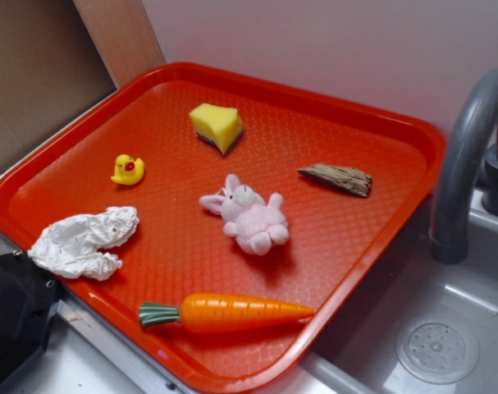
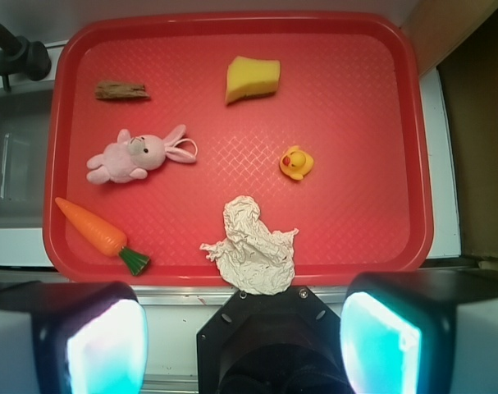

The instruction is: Grab the green sponge.

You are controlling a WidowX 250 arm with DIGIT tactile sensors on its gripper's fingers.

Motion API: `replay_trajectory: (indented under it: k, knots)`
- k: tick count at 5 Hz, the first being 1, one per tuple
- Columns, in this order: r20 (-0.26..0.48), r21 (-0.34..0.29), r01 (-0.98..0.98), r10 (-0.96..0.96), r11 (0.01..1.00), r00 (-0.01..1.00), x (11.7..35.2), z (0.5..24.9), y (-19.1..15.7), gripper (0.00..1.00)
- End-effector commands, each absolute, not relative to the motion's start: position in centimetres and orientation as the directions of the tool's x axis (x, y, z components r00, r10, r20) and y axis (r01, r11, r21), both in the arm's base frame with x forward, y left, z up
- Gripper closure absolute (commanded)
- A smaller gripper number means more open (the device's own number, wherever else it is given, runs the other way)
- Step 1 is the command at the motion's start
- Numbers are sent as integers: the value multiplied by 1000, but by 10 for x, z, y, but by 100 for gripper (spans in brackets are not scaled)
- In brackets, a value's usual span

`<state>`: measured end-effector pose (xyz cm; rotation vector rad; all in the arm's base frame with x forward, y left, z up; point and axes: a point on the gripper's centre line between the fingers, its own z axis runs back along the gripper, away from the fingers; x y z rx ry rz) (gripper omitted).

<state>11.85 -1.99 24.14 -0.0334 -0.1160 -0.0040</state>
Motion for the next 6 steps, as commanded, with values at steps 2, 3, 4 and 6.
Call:
replay_trajectory:
  k: [2,3,4,6]
  knots:
    - [96,83,353,-361,932,928,189,221,17,0]
    - [47,129,557,-566,820,823,220,209,32,0]
    - [-67,192,749,-753,634,654,250,190,16,0]
    - [-124,230,837,-838,496,531,286,141,-7,0]
